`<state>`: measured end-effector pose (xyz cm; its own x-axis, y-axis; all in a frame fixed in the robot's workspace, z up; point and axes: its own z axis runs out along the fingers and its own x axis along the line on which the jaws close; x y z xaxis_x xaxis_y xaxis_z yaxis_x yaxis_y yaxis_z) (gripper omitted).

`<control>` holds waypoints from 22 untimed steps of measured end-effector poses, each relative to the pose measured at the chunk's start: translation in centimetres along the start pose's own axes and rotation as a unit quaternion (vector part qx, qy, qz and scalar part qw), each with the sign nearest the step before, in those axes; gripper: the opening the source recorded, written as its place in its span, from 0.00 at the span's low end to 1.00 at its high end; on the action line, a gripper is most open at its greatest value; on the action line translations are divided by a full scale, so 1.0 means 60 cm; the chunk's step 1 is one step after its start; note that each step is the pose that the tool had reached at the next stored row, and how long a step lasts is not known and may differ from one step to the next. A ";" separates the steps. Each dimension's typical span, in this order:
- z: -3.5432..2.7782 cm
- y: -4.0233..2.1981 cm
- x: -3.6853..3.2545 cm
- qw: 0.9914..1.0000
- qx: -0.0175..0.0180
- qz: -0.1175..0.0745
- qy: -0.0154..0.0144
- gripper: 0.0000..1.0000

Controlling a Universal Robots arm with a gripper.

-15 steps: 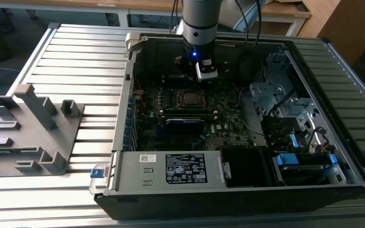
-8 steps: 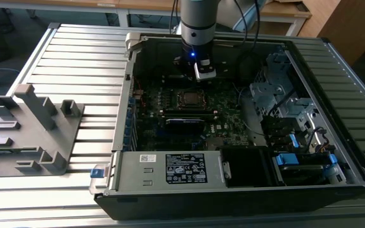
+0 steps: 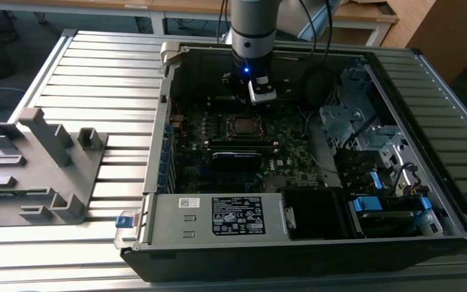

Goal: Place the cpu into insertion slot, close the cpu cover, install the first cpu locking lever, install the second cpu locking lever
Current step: 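Install the first cpu locking lever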

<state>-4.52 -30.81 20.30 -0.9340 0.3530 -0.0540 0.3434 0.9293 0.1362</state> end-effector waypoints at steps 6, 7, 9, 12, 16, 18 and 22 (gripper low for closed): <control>0.002 -0.004 -0.002 1.000 0.001 0.000 0.000 0.11; 0.004 -0.005 -0.001 1.000 0.002 0.000 -0.001 0.11; 0.006 -0.005 -0.001 1.000 0.004 0.000 -0.002 0.11; 0.009 -0.005 -0.001 1.000 0.010 -0.001 -0.003 0.11; 0.010 -0.006 -0.001 1.000 0.011 -0.001 -0.004 0.11; 0.010 -0.006 -0.001 1.000 0.011 -0.001 -0.004 0.11; 0.003 -0.004 -0.002 1.000 0.011 -0.001 -0.004 0.11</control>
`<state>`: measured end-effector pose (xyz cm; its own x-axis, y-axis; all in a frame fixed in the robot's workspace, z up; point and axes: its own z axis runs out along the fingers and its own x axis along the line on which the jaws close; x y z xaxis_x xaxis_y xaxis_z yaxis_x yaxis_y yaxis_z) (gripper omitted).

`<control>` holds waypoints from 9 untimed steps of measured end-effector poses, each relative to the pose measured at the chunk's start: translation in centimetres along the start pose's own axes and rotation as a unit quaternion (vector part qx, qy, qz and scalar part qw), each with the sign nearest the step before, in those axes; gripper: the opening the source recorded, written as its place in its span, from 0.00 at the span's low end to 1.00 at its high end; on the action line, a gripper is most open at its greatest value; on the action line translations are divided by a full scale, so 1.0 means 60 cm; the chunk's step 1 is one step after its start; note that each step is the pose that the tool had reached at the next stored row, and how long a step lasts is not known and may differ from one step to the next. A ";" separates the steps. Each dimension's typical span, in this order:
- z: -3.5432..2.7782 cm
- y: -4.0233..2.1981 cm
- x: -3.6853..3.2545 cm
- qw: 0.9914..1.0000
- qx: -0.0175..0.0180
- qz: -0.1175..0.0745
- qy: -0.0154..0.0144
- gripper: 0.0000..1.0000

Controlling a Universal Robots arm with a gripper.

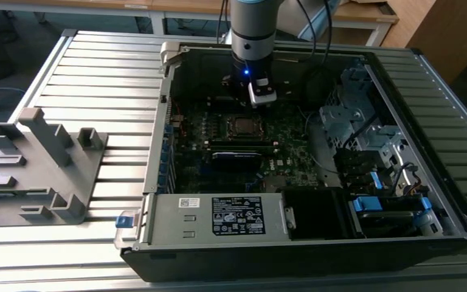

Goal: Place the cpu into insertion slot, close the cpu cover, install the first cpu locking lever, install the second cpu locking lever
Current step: 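Install the first cpu locking lever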

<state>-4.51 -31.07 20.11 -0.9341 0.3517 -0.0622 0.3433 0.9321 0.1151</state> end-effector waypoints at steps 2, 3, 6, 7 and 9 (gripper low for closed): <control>-0.002 0.000 0.000 1.000 0.000 0.000 0.000 0.11; -0.002 0.001 0.000 1.000 0.000 0.000 0.000 0.11; -0.002 0.005 0.003 1.000 -0.001 0.000 0.000 0.11; -0.002 0.005 0.004 1.000 -0.002 0.000 0.000 0.11; -0.002 0.005 0.004 1.000 -0.006 0.001 0.002 0.11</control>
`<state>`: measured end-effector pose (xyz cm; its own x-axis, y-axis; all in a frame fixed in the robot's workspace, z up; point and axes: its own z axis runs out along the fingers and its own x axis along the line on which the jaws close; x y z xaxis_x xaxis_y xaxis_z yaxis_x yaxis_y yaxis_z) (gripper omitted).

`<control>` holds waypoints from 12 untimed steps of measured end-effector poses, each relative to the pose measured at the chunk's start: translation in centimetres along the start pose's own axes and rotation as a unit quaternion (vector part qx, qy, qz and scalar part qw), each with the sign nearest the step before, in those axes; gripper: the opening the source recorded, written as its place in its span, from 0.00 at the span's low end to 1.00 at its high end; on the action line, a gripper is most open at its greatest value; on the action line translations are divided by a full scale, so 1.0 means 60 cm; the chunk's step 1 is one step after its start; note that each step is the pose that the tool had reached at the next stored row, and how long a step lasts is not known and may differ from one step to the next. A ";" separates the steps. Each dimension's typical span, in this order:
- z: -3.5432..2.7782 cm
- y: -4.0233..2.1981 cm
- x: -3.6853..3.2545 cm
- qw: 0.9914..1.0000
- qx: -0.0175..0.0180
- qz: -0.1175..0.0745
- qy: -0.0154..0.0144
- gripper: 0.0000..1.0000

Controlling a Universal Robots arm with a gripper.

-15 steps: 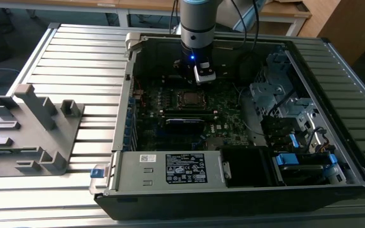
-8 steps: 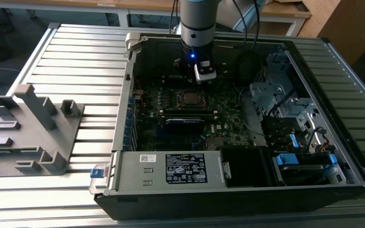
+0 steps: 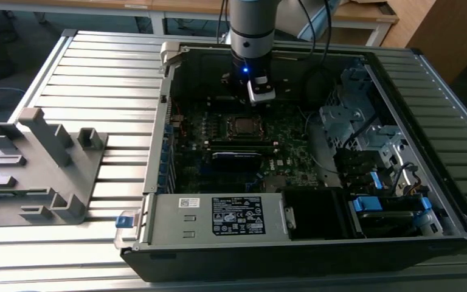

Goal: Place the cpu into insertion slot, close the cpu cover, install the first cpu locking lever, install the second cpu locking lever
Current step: 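Install the first cpu locking lever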

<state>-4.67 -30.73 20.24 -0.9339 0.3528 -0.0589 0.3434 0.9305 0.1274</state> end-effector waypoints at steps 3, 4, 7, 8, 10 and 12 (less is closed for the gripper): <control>0.000 0.000 0.001 1.000 -0.007 0.001 0.002 0.11; 0.000 0.000 0.001 1.000 -0.008 0.001 0.003 0.11; 0.000 0.000 0.001 1.000 -0.008 0.001 0.003 0.11; 0.000 0.000 0.001 1.000 -0.008 0.000 0.002 0.11; 0.000 0.000 0.001 1.000 -0.008 0.000 0.002 0.11; 0.000 0.000 0.001 1.000 -0.008 -0.001 0.002 0.11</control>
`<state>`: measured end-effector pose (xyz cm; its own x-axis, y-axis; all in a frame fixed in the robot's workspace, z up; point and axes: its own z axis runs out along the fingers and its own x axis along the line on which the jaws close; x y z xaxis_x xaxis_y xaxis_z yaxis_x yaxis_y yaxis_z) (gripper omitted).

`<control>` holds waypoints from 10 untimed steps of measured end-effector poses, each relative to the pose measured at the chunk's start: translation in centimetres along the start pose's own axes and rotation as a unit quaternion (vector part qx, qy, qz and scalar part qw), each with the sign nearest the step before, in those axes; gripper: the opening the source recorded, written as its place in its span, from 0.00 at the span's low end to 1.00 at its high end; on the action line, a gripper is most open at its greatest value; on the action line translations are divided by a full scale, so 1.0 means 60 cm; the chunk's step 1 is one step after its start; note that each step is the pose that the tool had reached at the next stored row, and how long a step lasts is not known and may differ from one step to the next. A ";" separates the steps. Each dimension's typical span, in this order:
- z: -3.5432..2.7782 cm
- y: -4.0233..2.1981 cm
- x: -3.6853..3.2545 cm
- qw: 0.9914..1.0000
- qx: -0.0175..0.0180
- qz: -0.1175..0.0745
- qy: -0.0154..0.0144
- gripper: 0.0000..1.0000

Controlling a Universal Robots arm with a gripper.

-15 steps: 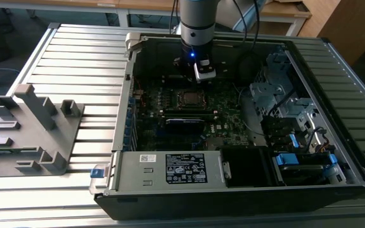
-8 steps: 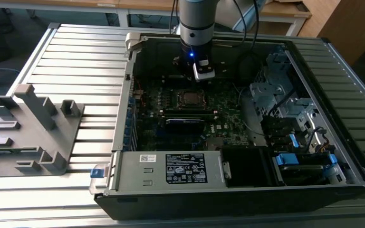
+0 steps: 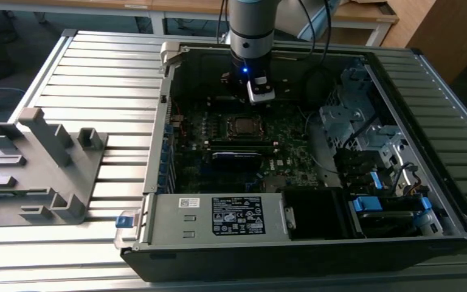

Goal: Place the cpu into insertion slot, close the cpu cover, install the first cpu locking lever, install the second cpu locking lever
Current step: 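Install the first cpu locking lever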

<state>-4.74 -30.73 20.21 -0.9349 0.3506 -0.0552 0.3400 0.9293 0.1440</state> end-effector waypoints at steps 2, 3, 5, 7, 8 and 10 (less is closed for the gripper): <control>0.000 0.000 0.001 1.000 0.000 0.000 0.000 0.11; 0.000 0.000 0.001 1.000 0.000 -0.001 0.000 0.11; 0.000 -0.001 0.001 1.000 0.000 -0.001 0.000 0.11; 0.001 -0.001 0.001 1.000 0.000 -0.001 0.000 0.11; 0.001 -0.002 0.001 1.000 0.000 -0.001 0.000 0.11; 0.002 -0.003 0.001 1.000 0.000 -0.001 0.000 0.11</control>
<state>-4.83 -30.84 20.10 -0.9355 0.3489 -0.0557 0.3382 0.9299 0.1443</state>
